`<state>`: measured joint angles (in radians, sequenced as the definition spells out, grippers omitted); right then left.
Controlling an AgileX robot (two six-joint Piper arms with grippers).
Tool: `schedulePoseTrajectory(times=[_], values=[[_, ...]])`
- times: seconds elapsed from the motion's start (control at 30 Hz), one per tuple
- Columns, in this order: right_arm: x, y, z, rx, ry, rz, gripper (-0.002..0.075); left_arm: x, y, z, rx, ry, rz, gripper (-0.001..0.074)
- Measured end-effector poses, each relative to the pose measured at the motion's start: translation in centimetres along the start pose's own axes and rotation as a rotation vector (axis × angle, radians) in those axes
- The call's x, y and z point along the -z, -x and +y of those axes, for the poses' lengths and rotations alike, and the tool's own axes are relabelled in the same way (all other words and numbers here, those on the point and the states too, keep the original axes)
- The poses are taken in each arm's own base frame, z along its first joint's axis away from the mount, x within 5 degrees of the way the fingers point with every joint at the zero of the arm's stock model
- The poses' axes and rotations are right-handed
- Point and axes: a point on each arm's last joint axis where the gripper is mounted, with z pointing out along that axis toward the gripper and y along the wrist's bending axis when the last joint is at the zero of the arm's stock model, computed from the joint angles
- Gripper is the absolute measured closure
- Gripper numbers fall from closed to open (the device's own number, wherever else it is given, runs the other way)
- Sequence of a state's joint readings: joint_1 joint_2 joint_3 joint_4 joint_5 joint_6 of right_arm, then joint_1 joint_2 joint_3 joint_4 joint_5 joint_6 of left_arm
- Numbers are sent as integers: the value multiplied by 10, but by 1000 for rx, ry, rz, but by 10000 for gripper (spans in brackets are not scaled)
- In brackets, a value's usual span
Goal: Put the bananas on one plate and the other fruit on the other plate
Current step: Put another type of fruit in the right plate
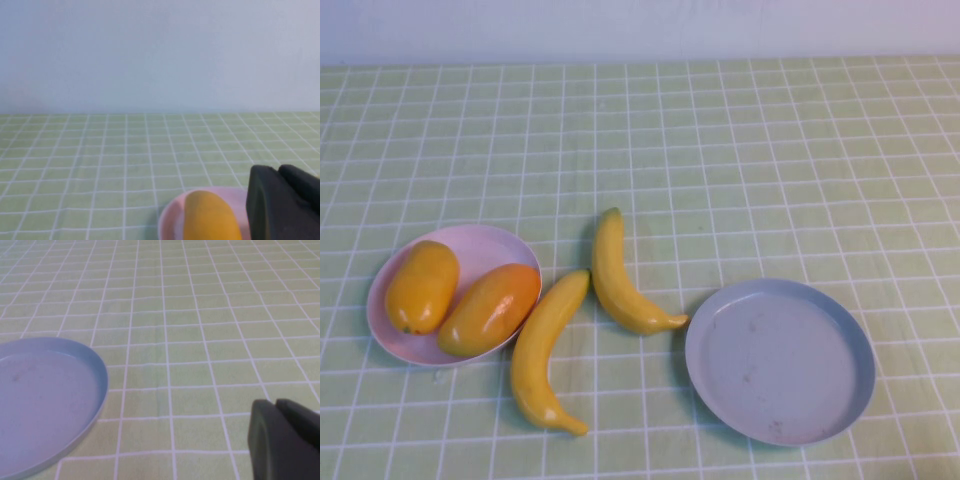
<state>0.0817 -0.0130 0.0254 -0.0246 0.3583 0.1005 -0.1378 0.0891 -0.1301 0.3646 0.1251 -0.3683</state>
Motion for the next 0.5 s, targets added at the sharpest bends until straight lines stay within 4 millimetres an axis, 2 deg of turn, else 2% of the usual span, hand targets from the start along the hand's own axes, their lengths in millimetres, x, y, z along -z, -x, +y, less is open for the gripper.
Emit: schedulePoseTrajectory(times=[0.17,0.37,0.5], values=[[0,0,0,0,0,0,741,7,-18,3,-57,66,-25,732],[0,0,0,0,0,-2,741,3,-43,3,-82,66,49,733],[0,0,0,0,0,-2,741,4,-51,3,-76,66,114,733]])
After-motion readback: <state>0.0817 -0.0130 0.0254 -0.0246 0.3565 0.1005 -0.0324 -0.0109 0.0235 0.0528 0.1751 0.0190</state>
